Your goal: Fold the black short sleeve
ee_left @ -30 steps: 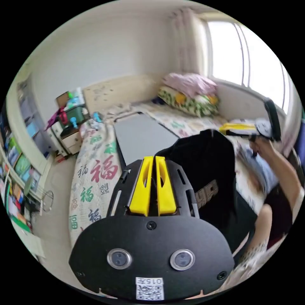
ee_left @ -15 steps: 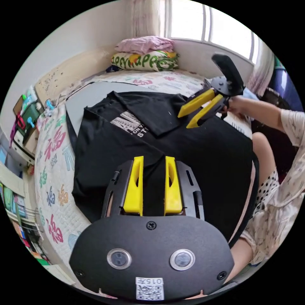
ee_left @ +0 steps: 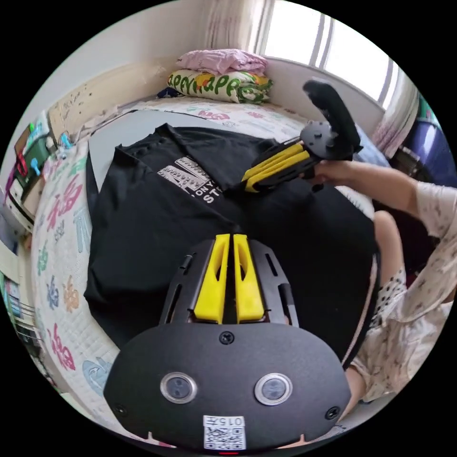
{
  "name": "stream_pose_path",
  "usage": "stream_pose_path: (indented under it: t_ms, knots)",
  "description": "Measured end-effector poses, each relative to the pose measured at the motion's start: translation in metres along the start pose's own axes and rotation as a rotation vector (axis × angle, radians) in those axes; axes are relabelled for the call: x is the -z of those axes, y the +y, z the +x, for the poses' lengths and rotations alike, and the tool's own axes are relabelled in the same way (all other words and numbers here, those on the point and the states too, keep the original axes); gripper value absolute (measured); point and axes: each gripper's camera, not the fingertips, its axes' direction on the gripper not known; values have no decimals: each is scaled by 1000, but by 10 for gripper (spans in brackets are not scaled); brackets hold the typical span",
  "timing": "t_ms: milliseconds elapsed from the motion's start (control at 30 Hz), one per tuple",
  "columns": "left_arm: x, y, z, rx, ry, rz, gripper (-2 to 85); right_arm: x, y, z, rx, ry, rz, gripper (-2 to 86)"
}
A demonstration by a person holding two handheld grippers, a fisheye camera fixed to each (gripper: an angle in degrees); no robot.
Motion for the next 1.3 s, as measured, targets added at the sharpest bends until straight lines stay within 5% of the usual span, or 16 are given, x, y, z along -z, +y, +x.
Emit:
stream_pose_path:
  t_ms: [67, 167, 233, 333, 533, 733, 1300]
  knots:
    - [49, 15, -45, 114, -15, 91, 18, 50, -24, 38, -80, 76, 52, 16]
    - [160, 44, -135, 304, -312, 255, 23, 154, -60, 151, -305, 369, 137, 22]
    - [214, 66, -191, 465, -536, 302, 35, 241, -68, 255, -669, 604, 198, 43]
    - [270, 124, -246, 693, -635, 377, 76, 327, -41, 293, -891, 528, 321, 71]
    - [253, 261, -170, 603, -319, 392, 83, 375, 30, 178, -613, 61, 263, 85]
    - [235, 394, -99, 685, -66, 258, 83, 441, 151, 79, -724, -321, 221, 61]
    - [235, 468, 4, 729, 8, -8, 85, 573, 164, -47, -691, -322, -104, 71]
